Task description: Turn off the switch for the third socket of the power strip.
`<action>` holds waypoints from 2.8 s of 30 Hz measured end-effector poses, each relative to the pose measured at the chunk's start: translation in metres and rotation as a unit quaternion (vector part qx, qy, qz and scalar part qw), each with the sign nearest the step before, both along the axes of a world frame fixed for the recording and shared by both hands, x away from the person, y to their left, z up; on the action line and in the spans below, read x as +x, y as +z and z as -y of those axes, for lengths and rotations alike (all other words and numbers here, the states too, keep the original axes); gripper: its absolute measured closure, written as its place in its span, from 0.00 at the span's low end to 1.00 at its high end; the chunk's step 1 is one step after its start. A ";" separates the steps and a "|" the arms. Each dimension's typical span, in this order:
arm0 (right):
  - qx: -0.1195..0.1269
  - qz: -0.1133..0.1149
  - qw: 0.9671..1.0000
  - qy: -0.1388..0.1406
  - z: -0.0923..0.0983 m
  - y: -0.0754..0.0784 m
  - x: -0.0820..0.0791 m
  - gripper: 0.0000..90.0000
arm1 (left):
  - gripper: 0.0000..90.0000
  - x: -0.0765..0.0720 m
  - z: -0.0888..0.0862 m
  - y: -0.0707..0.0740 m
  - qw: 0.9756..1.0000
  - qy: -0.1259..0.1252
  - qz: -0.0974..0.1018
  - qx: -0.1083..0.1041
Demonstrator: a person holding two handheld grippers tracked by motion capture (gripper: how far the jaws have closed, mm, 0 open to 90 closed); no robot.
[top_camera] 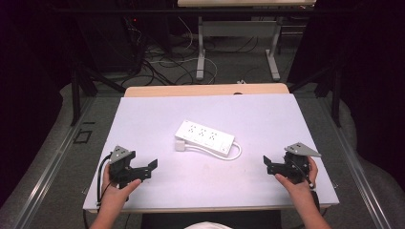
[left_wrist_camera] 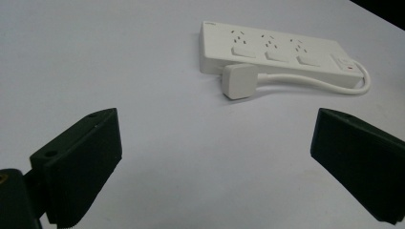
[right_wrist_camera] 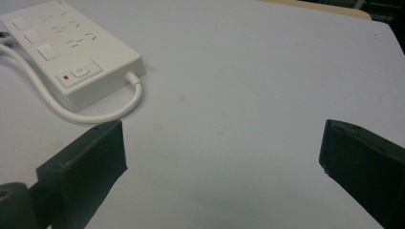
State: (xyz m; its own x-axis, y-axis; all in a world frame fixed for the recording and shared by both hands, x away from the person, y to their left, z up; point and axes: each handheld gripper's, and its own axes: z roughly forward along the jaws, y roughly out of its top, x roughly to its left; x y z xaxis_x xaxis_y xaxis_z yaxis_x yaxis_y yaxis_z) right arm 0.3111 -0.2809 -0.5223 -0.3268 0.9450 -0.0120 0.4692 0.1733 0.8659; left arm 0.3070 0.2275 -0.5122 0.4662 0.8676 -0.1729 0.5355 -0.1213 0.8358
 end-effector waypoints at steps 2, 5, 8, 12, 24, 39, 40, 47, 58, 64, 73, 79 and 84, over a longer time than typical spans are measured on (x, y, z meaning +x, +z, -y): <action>-0.003 0.002 1.000 -0.001 0.000 0.000 0.000 0.02 | 0.08 0.001 0.002 0.002 1.000 0.000 0.001 0.000; 0.001 0.001 1.000 0.000 0.000 0.000 0.000 0.02 | 0.11 0.004 0.006 0.008 1.000 -0.004 0.005 0.002; 0.004 -0.003 1.000 -0.001 -0.001 0.000 0.000 0.02 | 0.16 0.009 0.009 0.014 1.000 -0.004 0.006 0.000; 0.002 -0.001 1.000 -0.003 -0.003 -0.001 0.000 0.03 | 0.17 0.016 0.013 0.022 1.000 0.001 0.011 -0.009; 0.003 -0.007 1.000 -0.003 -0.003 -0.003 0.001 0.05 | 0.20 0.032 0.023 0.042 1.000 0.005 0.021 0.009; 0.005 -0.011 1.000 0.003 -0.002 -0.003 0.001 0.07 | 0.26 0.050 0.036 0.054 1.000 -0.014 0.013 0.016; 0.006 -0.012 1.000 0.003 -0.002 -0.003 0.001 0.07 | 0.26 0.052 0.038 0.054 1.000 -0.014 0.012 0.015; 0.006 -0.011 1.000 0.000 -0.002 -0.004 0.001 0.08 | 0.27 0.061 0.046 0.060 1.000 -0.016 0.012 0.024; 0.010 -0.014 1.000 0.005 -0.002 -0.004 0.002 0.08 | 0.30 0.076 0.058 0.061 0.999 -0.012 0.010 0.036; 0.010 -0.016 1.000 0.004 -0.002 -0.004 0.002 0.08 | 0.30 0.083 0.064 0.062 0.999 -0.008 0.003 0.038; 0.018 -0.020 1.000 0.002 -0.003 -0.004 0.002 0.08 | 0.33 0.091 0.077 0.060 0.999 -0.014 -0.014 0.037; 0.019 -0.020 1.000 0.003 -0.002 -0.005 0.002 0.08 | 0.35 0.097 0.087 0.054 1.000 -0.007 -0.015 0.026; 0.015 -0.020 1.000 0.004 -0.001 -0.005 0.002 0.08 | 0.36 0.102 0.093 0.049 0.999 -0.011 -0.021 0.037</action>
